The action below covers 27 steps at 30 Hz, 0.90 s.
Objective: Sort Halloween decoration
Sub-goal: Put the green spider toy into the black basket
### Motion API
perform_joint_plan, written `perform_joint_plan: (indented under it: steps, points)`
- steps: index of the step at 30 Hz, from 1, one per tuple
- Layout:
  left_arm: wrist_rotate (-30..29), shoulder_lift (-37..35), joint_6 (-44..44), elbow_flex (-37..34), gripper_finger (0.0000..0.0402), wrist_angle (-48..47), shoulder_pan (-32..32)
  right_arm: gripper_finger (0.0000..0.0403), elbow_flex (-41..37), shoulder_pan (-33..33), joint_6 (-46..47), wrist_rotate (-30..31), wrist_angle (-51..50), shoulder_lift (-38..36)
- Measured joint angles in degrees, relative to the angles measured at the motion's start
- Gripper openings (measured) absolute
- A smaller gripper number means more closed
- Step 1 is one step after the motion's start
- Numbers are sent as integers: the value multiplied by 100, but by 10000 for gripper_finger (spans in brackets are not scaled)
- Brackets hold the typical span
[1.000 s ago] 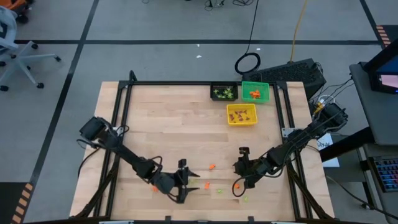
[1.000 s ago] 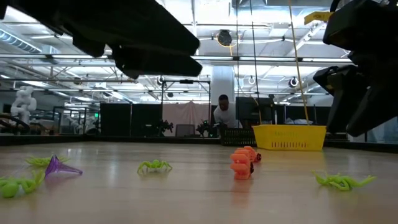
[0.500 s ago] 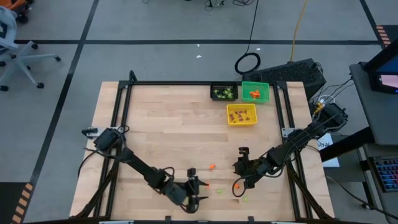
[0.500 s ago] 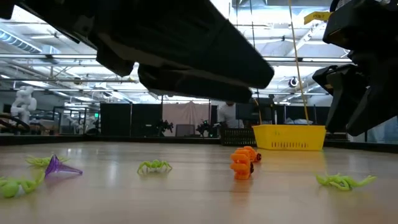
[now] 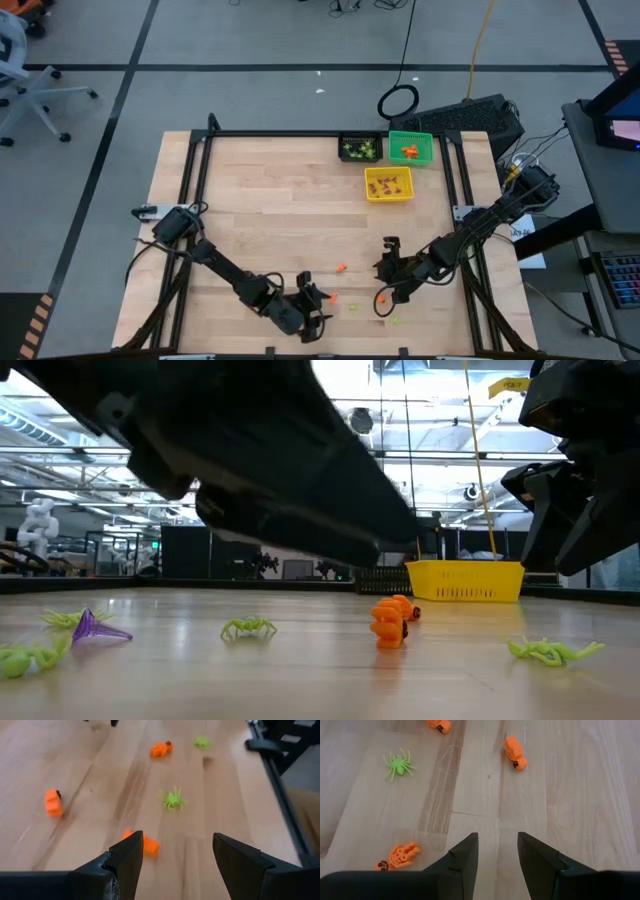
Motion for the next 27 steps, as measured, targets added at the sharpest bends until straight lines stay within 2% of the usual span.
perform_joint_plan:
  steps: [3, 11, 17, 22, 27]
  points:
    - [0, 28, -33, 6, 237, -38, 7, 123, 0, -2, -2, 2, 2, 0]
    - [-181, -105, -45, 4, 228, -1050, -150, 123, 0, -2, -2, 2, 2, 0]
    - [-223, -150, -47, 4, 185, -1729, -218, 123, 0, -1, -24, 3, 1, 0]
    - [-183, -161, -487, 18, 139, -2307, -227, 123, 0, -2, -26, 4, 0, 0]
    - [-160, -163, -481, 17, 105, -2342, -233, 123, 0, -1, -26, 2, 0, 0]
